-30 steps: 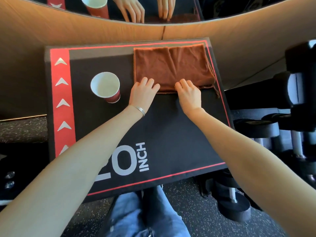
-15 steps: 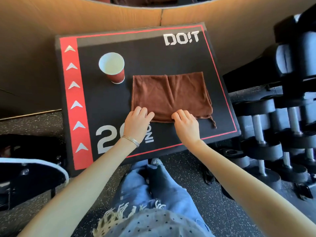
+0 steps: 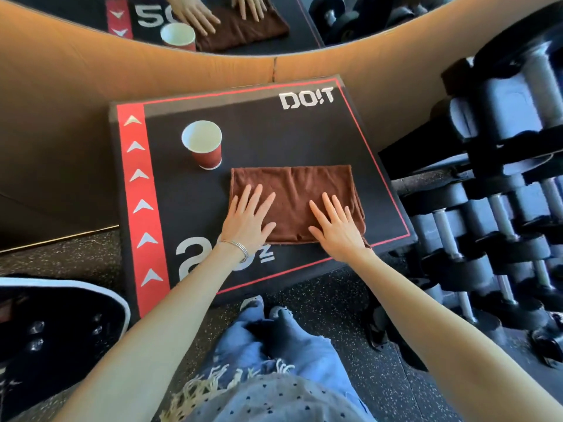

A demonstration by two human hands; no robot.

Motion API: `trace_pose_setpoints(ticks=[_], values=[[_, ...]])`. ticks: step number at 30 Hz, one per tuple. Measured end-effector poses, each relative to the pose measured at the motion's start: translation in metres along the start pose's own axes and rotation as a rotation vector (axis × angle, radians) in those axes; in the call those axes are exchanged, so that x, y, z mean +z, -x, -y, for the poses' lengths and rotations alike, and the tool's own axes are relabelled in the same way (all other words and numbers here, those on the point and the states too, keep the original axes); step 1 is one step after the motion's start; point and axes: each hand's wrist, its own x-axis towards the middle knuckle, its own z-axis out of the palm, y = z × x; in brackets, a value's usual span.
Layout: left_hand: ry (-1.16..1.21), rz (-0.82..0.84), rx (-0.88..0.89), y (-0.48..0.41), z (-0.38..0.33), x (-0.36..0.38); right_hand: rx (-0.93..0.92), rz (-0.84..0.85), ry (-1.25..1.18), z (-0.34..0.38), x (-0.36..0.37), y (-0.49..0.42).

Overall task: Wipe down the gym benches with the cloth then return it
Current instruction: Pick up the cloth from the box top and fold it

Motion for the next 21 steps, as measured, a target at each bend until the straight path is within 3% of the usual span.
trace_pose_setpoints(ticks=[3, 7, 11, 15, 18, 21], values=[[-0.081, 0.052, 0.002, 0.003, 0.009, 0.010, 0.053, -0.041, -0.011, 0.005, 0.011, 0.011], [-0.068, -0.007, -0.014, 0.022, 0.005, 0.019, 0.115, -0.092, -0.035, 0.019, 0.025, 0.029], [-0.066, 0.026, -0.024, 0.034, 0.001, 0.019, 0.131, -0.047, -0.046, 0.024, 0.024, 0.033], [0.104, -0.084, -0.110, 0.026, 0.008, 0.004, 0.151, -0.048, -0.116, 0.031, 0.010, 0.030], [0.077, -0.137, -0.194, 0.010, 0.021, -0.004, 0.055, -0.162, -0.175, 0.050, 0.005, 0.037], [0.059, -0.119, -0.147, -0.009, 0.035, -0.013, -0.150, -0.260, -0.193, 0.078, 0.004, 0.038]])
